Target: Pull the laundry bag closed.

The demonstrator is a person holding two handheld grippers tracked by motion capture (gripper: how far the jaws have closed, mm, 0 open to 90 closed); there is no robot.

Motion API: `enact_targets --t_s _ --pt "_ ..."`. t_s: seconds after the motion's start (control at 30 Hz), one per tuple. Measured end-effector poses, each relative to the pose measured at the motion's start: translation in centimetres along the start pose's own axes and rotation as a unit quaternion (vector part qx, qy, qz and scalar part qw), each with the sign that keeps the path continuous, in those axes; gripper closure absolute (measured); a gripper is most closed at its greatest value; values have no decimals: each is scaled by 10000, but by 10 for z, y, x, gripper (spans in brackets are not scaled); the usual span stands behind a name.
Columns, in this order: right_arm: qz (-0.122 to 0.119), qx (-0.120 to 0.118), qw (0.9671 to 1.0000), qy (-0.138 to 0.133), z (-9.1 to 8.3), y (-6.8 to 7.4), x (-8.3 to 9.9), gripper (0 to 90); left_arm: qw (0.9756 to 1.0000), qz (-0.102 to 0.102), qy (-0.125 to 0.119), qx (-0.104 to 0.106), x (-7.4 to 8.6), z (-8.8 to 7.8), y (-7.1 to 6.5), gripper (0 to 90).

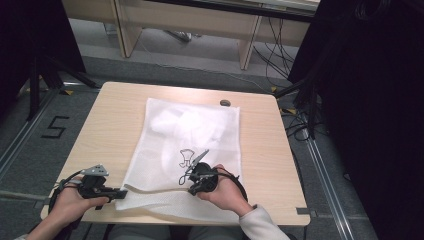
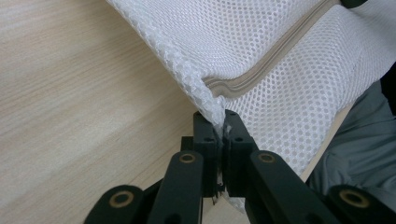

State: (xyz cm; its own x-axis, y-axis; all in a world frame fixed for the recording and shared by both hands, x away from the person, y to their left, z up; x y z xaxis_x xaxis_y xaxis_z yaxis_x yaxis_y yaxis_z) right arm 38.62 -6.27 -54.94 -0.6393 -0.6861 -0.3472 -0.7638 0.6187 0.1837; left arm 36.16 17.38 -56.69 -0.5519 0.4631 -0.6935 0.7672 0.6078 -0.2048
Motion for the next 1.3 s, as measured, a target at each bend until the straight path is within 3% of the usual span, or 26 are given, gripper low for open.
enact_targets --t_s 1.3 --pt "101 -5 9999 79 -7 -11 15 825 10000 -15 -70 -60 -1 2 1 857"
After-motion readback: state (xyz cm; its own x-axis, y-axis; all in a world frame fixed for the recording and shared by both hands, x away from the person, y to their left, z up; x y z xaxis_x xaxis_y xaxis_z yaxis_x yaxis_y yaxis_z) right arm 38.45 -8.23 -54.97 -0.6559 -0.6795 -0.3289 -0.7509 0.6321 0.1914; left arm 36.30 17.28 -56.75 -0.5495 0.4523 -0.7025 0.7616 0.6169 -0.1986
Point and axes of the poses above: each handheld gripper's, and its own axes: z roughly forward along the jaws, x roughly out of its underside, y roughly to its left, the point moved 10 cm from there along z, roughly forward along the jaws, and after that the axes turned 12 degrees about z, right-handed, at the moved point
